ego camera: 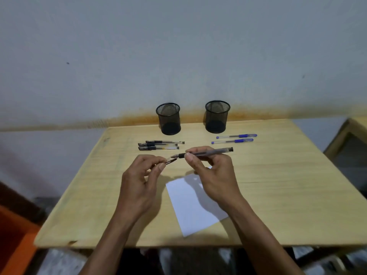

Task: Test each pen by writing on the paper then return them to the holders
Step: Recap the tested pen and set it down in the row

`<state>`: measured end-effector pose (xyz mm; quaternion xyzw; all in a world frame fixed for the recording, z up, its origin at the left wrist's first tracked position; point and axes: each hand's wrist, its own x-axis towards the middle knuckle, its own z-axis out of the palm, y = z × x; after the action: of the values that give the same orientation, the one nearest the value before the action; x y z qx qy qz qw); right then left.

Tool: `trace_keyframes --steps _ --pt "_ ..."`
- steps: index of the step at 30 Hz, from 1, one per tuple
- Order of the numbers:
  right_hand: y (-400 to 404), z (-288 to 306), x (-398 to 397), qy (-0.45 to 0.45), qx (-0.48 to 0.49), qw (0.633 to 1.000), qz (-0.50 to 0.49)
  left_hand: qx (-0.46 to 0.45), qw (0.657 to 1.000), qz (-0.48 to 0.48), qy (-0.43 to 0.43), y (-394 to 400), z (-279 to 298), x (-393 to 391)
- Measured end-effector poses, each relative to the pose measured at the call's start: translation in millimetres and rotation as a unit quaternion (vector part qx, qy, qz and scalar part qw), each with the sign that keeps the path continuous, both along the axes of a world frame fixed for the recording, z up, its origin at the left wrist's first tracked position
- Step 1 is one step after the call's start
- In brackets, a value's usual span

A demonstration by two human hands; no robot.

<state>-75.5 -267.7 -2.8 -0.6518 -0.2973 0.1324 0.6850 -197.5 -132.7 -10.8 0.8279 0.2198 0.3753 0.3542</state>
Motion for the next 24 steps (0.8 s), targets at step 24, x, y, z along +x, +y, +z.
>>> trace_keyframes --steps 24 --pt "-35.2 10.3 -5.1 -0.092 0.006 0.996 -0.003 0.11 0.989 -0.089 -0.041 -27.8 11.3 8.8"
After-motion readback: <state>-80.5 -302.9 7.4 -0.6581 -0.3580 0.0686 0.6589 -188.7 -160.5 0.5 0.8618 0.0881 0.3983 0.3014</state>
